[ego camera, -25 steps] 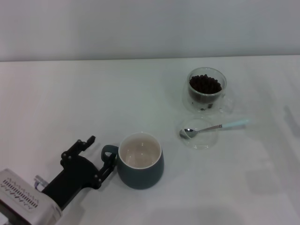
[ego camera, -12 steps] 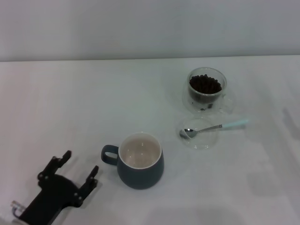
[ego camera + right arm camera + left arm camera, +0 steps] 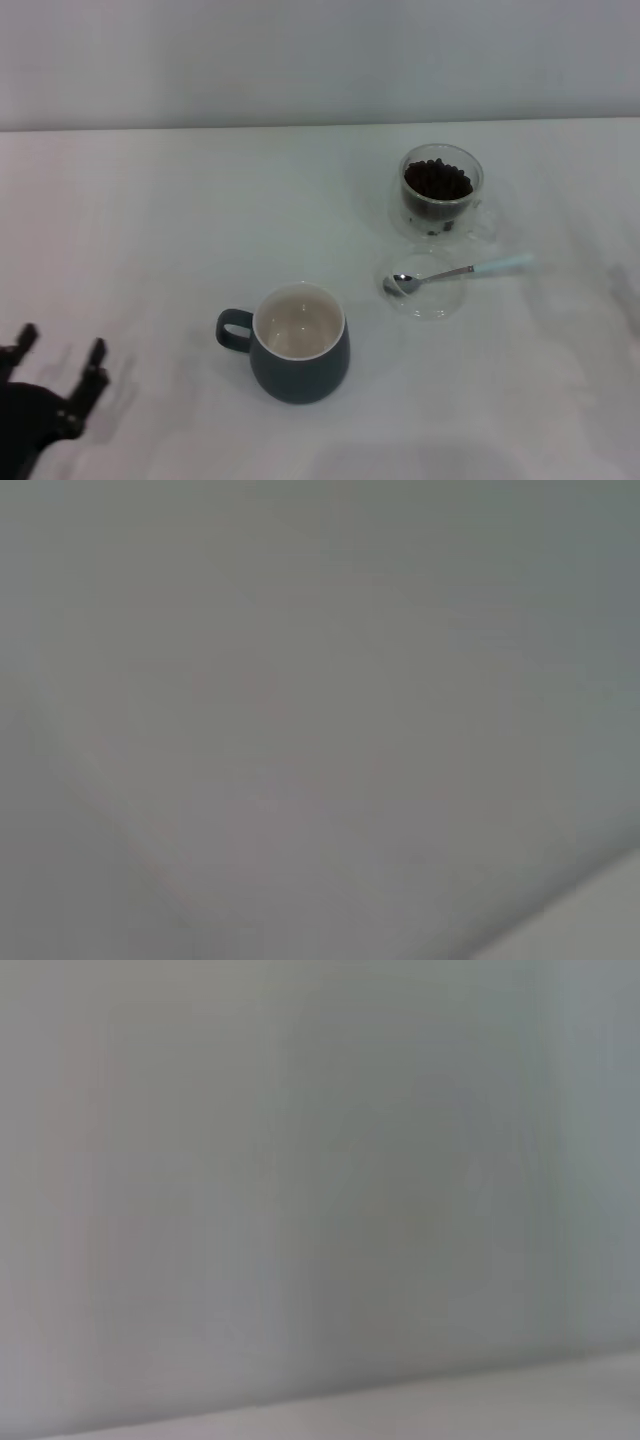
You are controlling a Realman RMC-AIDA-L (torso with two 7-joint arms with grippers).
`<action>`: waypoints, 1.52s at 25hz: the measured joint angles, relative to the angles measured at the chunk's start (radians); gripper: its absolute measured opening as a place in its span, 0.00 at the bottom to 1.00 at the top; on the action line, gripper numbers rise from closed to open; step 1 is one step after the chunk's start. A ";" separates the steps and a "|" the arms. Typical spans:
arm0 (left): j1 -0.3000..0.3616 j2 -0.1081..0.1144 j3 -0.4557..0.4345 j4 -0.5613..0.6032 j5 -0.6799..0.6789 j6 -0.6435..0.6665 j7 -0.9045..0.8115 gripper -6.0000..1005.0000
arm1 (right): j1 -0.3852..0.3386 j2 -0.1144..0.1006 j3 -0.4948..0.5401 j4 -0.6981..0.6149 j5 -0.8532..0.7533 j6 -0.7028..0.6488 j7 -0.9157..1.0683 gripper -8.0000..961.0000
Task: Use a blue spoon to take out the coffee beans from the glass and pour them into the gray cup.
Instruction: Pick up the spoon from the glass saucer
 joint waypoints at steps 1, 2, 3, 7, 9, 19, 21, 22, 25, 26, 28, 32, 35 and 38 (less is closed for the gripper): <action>0.000 0.000 0.000 -0.007 -0.010 0.010 -0.015 0.76 | 0.003 0.002 0.016 0.024 -0.021 -0.008 0.021 0.77; -0.001 0.000 0.000 -0.015 -0.023 0.025 -0.041 0.76 | 0.005 0.004 0.040 0.042 -0.045 -0.010 0.031 0.77; -0.002 0.001 0.000 -0.023 -0.030 0.031 -0.058 0.76 | 0.008 0.005 0.094 0.068 -0.096 -0.010 0.038 0.77; -0.006 0.002 0.000 -0.048 -0.045 0.045 -0.089 0.76 | 0.004 0.006 0.359 0.133 -0.381 0.032 0.041 0.77; -0.008 0.004 0.000 -0.072 -0.054 0.049 -0.104 0.76 | 0.000 0.004 0.466 0.157 -0.507 0.065 0.043 0.77; -0.024 0.002 0.000 -0.085 -0.064 0.045 -0.107 0.76 | 0.008 0.006 0.645 0.212 -0.740 0.183 0.000 0.76; -0.025 0.002 0.000 -0.085 -0.066 0.043 -0.107 0.76 | 0.011 0.006 0.699 0.206 -0.798 0.207 -0.003 0.76; -0.026 0.001 0.000 -0.085 -0.066 0.041 -0.107 0.76 | 0.015 0.006 0.725 0.202 -0.829 0.222 -0.004 0.76; -0.026 0.000 0.001 -0.085 -0.066 0.036 -0.107 0.76 | 0.025 0.006 0.784 0.191 -0.892 0.254 -0.004 0.76; -0.026 0.000 0.002 -0.085 -0.066 0.036 -0.107 0.76 | 0.028 0.007 0.800 0.187 -0.907 0.261 -0.004 0.76; -0.026 0.000 0.003 -0.085 -0.066 0.035 -0.107 0.76 | 0.032 0.007 0.824 0.178 -0.925 0.271 -0.004 0.76; -0.029 0.000 0.002 -0.084 -0.066 0.035 -0.107 0.76 | 0.042 0.007 0.853 0.161 -0.934 0.295 -0.005 0.76; -0.030 0.000 0.002 -0.083 -0.066 0.035 -0.107 0.76 | 0.066 0.007 0.864 0.154 -0.936 0.326 -0.005 0.76; -0.032 0.000 0.001 -0.084 -0.066 0.035 -0.107 0.76 | 0.103 0.008 0.865 0.154 -0.939 0.360 -0.005 0.76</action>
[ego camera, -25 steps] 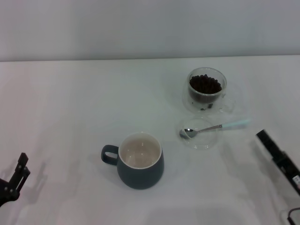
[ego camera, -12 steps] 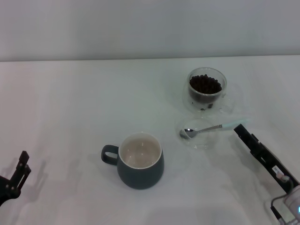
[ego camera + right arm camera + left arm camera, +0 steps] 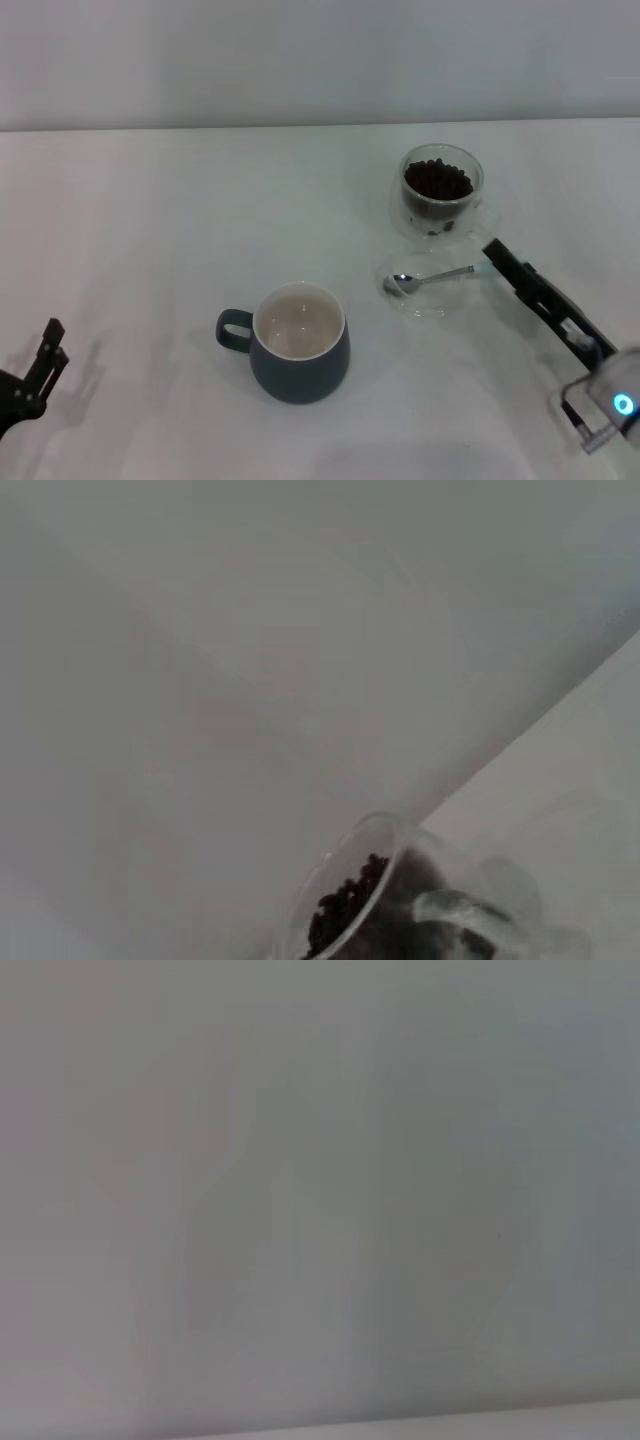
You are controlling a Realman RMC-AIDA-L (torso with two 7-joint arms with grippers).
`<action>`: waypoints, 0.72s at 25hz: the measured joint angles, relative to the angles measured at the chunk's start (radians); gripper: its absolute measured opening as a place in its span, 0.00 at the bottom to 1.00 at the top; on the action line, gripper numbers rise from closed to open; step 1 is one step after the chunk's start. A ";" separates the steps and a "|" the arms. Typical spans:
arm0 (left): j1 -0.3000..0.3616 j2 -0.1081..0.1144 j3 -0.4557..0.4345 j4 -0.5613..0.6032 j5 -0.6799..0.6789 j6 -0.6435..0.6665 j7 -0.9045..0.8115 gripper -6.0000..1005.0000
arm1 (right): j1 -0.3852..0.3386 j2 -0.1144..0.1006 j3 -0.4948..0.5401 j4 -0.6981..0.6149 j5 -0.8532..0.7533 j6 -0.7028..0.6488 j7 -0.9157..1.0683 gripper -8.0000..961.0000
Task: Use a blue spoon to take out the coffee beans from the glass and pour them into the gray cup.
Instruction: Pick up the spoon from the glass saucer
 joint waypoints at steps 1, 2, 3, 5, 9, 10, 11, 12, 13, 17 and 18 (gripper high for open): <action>-0.003 0.000 0.000 0.000 0.000 0.000 0.000 0.76 | 0.011 0.001 0.001 0.000 -0.002 0.012 0.000 0.76; -0.006 0.000 -0.001 0.000 0.000 0.000 0.000 0.76 | 0.021 0.001 0.004 0.000 -0.003 0.027 0.000 0.76; -0.008 0.000 -0.001 0.000 0.000 0.000 0.000 0.76 | 0.031 0.001 0.008 0.000 -0.005 0.043 0.000 0.75; -0.010 0.001 -0.001 0.000 -0.005 0.000 0.000 0.76 | 0.046 0.002 0.018 0.000 -0.008 0.064 0.000 0.75; -0.012 0.002 -0.001 0.000 -0.024 0.000 0.000 0.76 | 0.056 0.002 0.026 0.000 -0.010 0.073 0.000 0.75; -0.013 0.002 -0.001 0.000 -0.025 0.000 0.000 0.76 | 0.056 0.002 0.029 0.000 -0.010 0.074 0.000 0.75; -0.015 0.002 -0.001 0.000 -0.025 0.000 0.000 0.76 | 0.057 0.002 0.034 0.000 -0.010 0.078 -0.001 0.75; -0.017 0.003 -0.001 0.000 -0.025 0.000 0.000 0.76 | 0.057 0.002 0.039 0.000 -0.010 0.082 -0.003 0.75; -0.019 0.003 -0.001 -0.001 -0.025 -0.001 0.000 0.76 | 0.057 0.002 0.047 -0.001 -0.010 0.088 -0.008 0.75; -0.025 0.002 -0.001 -0.002 -0.026 -0.017 0.000 0.76 | 0.057 0.002 0.077 0.000 -0.010 0.106 -0.040 0.75; -0.027 0.002 -0.001 -0.002 -0.026 -0.023 0.000 0.76 | 0.057 0.002 0.083 0.001 -0.011 0.108 -0.047 0.75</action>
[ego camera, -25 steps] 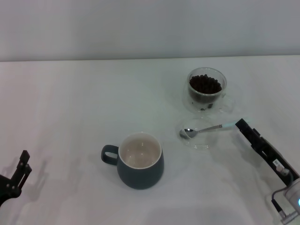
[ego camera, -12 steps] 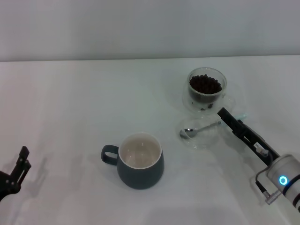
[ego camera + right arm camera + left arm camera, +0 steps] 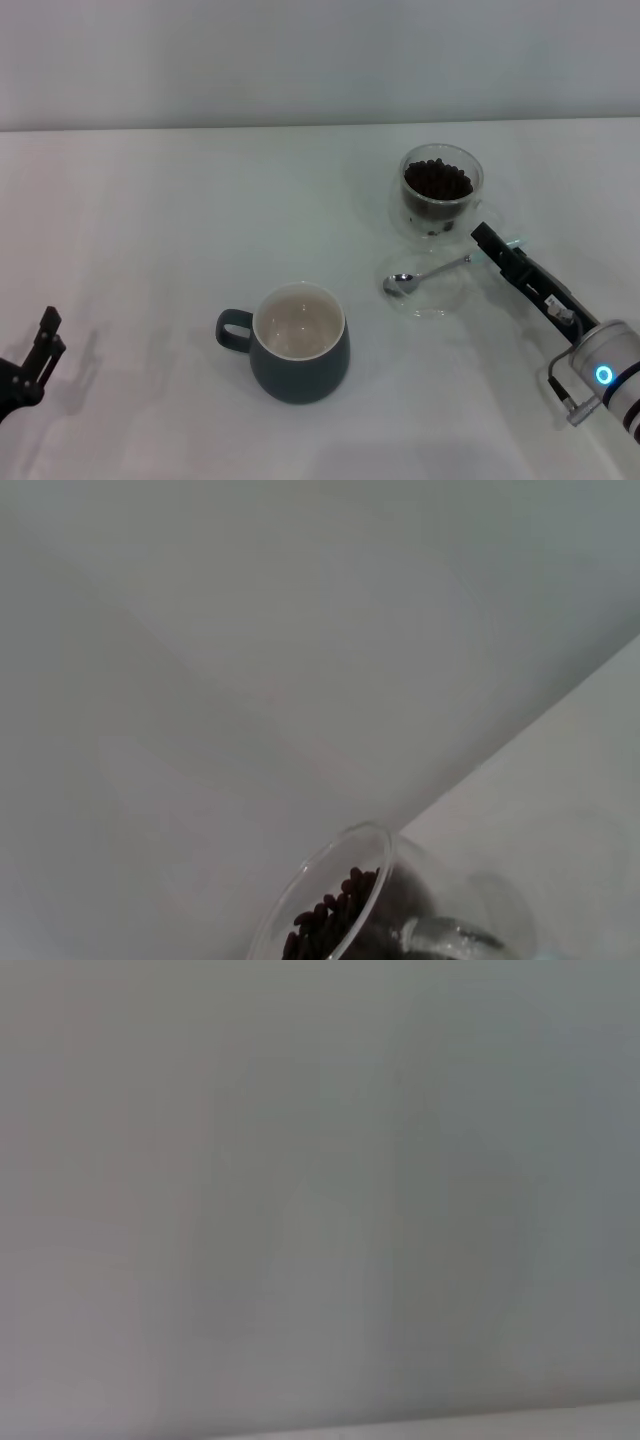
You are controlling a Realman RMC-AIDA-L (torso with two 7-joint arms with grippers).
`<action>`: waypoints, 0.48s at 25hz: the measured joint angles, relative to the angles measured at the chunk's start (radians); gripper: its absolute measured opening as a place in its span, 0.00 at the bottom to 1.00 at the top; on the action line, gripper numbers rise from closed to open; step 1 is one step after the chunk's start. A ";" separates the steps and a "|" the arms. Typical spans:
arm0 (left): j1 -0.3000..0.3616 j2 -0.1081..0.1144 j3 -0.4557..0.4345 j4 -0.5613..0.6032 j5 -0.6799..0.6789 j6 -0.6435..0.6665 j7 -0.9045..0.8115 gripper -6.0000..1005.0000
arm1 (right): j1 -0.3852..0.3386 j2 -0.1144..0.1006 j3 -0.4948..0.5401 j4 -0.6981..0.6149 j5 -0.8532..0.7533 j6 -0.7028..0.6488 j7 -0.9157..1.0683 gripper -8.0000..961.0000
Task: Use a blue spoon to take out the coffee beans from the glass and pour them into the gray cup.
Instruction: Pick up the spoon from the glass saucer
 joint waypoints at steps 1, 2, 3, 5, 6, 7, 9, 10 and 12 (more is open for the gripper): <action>-0.002 0.000 0.000 0.000 0.000 -0.003 0.000 0.76 | 0.001 0.000 0.005 0.000 0.000 0.003 -0.003 0.75; -0.004 -0.001 0.000 0.000 -0.001 -0.008 0.000 0.76 | 0.002 0.000 0.010 0.000 -0.001 0.005 -0.006 0.75; -0.006 -0.001 0.000 0.000 -0.001 -0.011 0.000 0.76 | 0.004 0.000 0.013 0.000 -0.001 0.008 -0.006 0.75; -0.009 -0.002 0.000 0.000 -0.001 -0.016 0.000 0.76 | 0.009 0.000 0.016 -0.001 -0.002 0.016 -0.007 0.75; -0.009 -0.002 0.000 0.000 -0.001 -0.016 0.000 0.76 | 0.012 0.000 0.016 -0.001 -0.002 0.020 -0.007 0.75; -0.010 -0.002 0.000 0.000 -0.001 -0.016 0.000 0.76 | 0.014 0.000 0.017 -0.001 -0.002 0.022 -0.007 0.75; -0.011 -0.002 0.000 0.000 -0.001 -0.017 0.000 0.76 | 0.021 0.000 0.017 -0.001 -0.002 0.029 -0.007 0.75; -0.012 -0.002 0.000 0.000 -0.001 -0.017 0.000 0.76 | 0.024 0.000 0.017 -0.002 -0.002 0.034 -0.007 0.75; -0.012 -0.002 0.000 0.000 -0.002 -0.017 0.000 0.76 | 0.028 0.000 0.017 -0.002 -0.002 0.043 -0.007 0.74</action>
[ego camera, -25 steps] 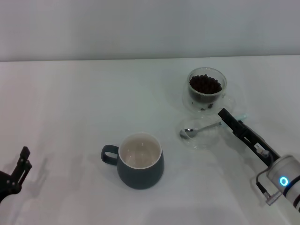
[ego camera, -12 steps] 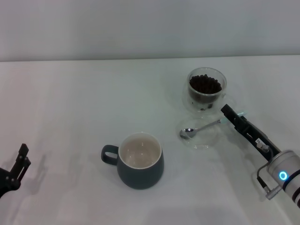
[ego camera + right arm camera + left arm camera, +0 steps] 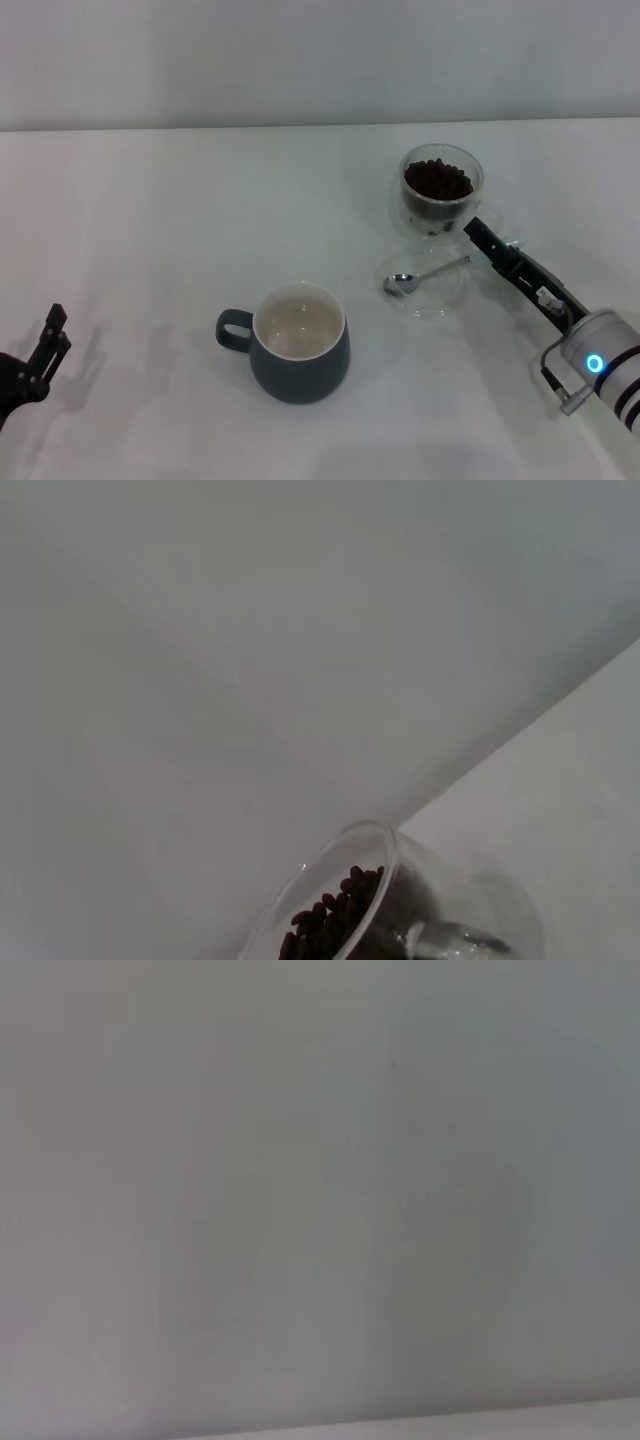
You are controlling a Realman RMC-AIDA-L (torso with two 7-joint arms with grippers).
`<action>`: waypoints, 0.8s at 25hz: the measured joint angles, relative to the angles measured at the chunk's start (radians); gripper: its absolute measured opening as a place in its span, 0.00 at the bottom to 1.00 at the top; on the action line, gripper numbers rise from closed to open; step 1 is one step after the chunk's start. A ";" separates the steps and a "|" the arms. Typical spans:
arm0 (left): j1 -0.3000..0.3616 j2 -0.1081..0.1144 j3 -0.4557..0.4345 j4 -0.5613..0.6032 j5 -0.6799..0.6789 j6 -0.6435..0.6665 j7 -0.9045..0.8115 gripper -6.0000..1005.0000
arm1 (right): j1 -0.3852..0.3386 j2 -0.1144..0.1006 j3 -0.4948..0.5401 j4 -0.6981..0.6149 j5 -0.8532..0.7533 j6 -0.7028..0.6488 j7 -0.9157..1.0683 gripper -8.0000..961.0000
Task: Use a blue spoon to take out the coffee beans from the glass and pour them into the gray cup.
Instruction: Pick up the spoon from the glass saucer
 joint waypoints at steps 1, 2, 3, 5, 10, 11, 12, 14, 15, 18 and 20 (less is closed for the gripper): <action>0.000 0.000 0.000 0.000 -0.001 0.000 0.000 0.76 | 0.001 0.000 0.000 0.000 0.000 0.002 0.000 0.74; 0.000 0.000 0.000 0.000 -0.001 0.000 0.000 0.76 | 0.001 0.000 0.000 0.000 0.000 0.003 0.000 0.74; 0.000 0.000 0.000 0.000 -0.001 0.000 0.000 0.76 | 0.001 0.000 0.000 0.000 0.000 0.004 0.000 0.74; 0.000 0.001 0.000 0.000 -0.001 0.000 0.000 0.76 | 0.001 0.000 0.000 0.000 0.000 0.004 0.000 0.74; 0.001 0.002 0.000 0.000 -0.003 0.000 0.000 0.76 | 0.001 0.000 -0.001 0.000 0.000 0.004 0.000 0.74; 0.002 0.002 0.000 0.000 -0.005 0.000 0.000 0.76 | 0.001 0.000 -0.001 0.000 0.000 0.003 0.000 0.74; 0.002 0.002 0.000 0.000 -0.008 0.000 0.000 0.75 | 0.001 0.000 -0.003 0.000 0.000 0.000 0.001 0.73; 0.004 0.002 0.000 0.000 -0.015 0.000 0.000 0.75 | 0.000 0.000 -0.004 0.000 0.000 -0.001 0.001 0.70; 0.004 0.002 0.000 0.000 -0.017 0.000 0.000 0.75 | 0.000 0.000 -0.004 0.000 0.000 -0.002 0.002 0.68; 0.005 0.002 0.000 0.000 -0.021 0.000 0.000 0.75 | 0.000 0.000 -0.005 -0.001 0.000 -0.003 0.002 0.61; 0.005 0.002 0.000 0.000 -0.021 0.000 0.000 0.75 | -0.001 0.000 -0.007 -0.002 0.000 -0.004 0.002 0.52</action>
